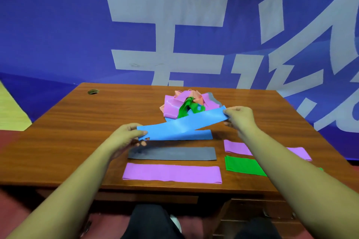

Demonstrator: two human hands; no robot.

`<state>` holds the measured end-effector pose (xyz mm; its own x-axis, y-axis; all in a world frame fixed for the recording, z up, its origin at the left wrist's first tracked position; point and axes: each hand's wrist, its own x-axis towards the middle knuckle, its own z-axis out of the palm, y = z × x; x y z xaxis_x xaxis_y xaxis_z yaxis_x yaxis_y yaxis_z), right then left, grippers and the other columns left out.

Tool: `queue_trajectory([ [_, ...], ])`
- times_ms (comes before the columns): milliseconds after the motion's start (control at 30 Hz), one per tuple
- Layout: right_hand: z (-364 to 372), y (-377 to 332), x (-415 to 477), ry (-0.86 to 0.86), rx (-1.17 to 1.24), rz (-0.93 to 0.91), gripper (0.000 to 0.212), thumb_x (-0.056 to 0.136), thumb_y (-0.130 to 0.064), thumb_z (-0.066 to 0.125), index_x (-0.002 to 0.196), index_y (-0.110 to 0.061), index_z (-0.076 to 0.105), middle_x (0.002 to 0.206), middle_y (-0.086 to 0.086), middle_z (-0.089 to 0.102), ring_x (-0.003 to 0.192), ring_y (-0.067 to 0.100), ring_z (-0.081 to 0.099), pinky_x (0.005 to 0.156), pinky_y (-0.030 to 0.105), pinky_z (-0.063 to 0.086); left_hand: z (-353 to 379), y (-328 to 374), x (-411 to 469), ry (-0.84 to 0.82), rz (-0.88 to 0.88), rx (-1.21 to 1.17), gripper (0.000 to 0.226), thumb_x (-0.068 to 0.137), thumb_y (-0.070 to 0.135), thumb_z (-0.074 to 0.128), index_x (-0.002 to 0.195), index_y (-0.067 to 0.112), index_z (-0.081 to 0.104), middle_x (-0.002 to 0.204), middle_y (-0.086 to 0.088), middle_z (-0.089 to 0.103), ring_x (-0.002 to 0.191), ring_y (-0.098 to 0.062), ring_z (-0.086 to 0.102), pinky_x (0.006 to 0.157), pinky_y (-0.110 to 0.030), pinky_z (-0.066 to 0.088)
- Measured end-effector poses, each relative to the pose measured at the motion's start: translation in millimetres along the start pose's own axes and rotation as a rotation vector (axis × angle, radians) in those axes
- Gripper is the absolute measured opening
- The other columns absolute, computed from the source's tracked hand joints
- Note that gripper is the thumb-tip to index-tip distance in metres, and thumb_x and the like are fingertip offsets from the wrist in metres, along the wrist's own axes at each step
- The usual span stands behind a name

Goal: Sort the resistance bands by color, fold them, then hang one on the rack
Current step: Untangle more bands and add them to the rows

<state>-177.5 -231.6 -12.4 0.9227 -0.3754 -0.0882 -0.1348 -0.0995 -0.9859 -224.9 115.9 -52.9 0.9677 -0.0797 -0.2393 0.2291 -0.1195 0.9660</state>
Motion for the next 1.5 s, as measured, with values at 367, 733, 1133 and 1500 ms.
queue_trajectory([
  [367,30,63,26,0.003,-0.464,-0.047,0.01,0.077,-0.009,0.069,0.069,-0.005,0.071,0.078,0.014,0.073,0.073,0.024,0.063,0.069,0.038,0.052,-13,-35,56,0.387,0.007,0.33,0.019,0.085,0.011,0.068,0.067,0.014,0.062,0.065,-0.002,0.062,0.066,-0.019,0.055,0.066,-0.029,0.042],
  [733,44,87,38,-0.042,-0.767,-0.133,0.01,0.083,-0.018,0.068,0.075,-0.012,0.065,0.081,0.005,0.068,0.084,0.026,0.06,0.067,0.03,0.044,-8,-46,62,0.496,0.02,0.55,0.013,0.083,0.014,0.066,0.094,0.015,0.059,0.076,0.001,0.061,0.079,-0.021,0.057,0.063,-0.03,0.037],
  [1133,45,99,34,-0.053,-0.843,-0.332,0.005,0.083,-0.017,0.064,0.084,-0.012,0.064,0.085,0.005,0.062,0.088,0.026,0.058,0.068,0.031,0.039,-14,-63,63,0.501,0.165,0.688,0.014,0.084,0.008,0.064,0.089,0.021,0.066,0.1,-0.01,0.048,0.087,-0.018,0.052,0.089,-0.032,0.044],
  [1500,106,59,59,-0.279,-0.815,-0.489,0.049,0.081,-0.012,0.065,0.129,-0.011,0.058,0.126,0.016,0.051,0.115,0.029,0.052,0.097,0.034,0.04,47,-10,123,0.286,0.484,0.821,0.014,0.08,0.012,0.065,0.092,0.016,0.067,0.09,-0.001,0.053,0.094,-0.027,0.055,0.085,-0.035,0.044],
])
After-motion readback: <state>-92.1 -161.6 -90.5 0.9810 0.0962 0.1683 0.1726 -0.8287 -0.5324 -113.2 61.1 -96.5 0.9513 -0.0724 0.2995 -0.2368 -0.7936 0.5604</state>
